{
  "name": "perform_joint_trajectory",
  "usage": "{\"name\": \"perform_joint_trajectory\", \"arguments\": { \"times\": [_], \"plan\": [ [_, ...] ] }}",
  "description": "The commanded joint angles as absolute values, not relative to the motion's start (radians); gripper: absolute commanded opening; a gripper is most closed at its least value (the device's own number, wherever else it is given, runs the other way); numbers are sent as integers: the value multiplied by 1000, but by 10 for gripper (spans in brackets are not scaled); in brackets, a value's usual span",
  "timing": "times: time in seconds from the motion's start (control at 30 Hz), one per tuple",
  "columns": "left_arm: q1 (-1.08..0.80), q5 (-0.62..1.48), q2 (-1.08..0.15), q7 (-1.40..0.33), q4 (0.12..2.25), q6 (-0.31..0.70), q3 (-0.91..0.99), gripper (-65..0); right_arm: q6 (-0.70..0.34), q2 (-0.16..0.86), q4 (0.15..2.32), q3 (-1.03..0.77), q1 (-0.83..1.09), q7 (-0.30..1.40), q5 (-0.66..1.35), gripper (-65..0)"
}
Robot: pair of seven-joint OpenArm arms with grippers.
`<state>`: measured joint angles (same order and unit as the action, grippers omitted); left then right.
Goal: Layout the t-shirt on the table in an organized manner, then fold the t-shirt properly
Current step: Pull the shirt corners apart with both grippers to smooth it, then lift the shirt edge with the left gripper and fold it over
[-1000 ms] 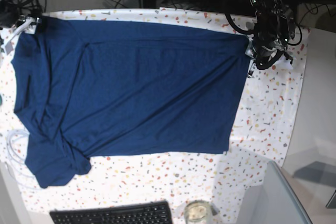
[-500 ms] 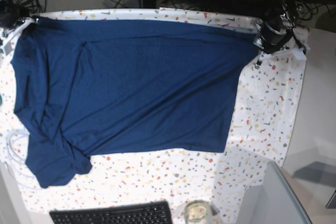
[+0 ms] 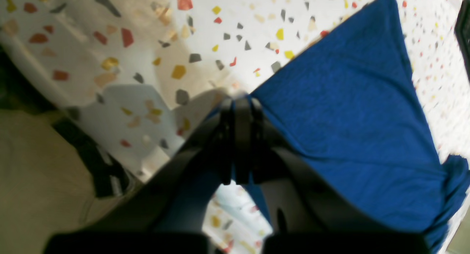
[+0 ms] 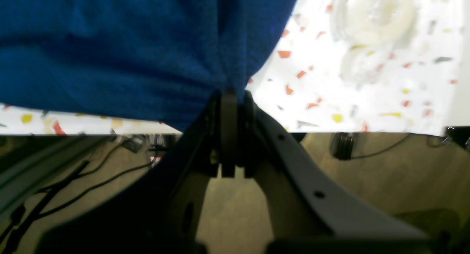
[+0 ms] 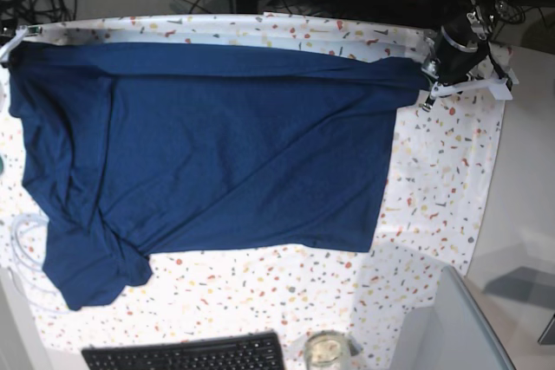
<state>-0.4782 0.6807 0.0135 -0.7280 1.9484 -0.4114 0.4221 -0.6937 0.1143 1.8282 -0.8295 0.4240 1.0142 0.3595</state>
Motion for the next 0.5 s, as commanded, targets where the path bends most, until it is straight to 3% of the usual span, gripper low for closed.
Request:
{"name": "perform_joint_trajectory", "arguments": {
  "times": [0.0,0.3,0.47],
  "plan": [
    [-501,685,8,-714,1965,-381,426,-650,-698,111,1850,-839,450,1010,357,-647],
    [-602,684,5,-710,1963,-315,429,-650,-698,1,1928,-921,538,1009,357,-647],
    [-593,684,8,-710,1968,-216,490,-650,-698,-25,1985,-1046,509,1010,357,-647]
  ]
}}
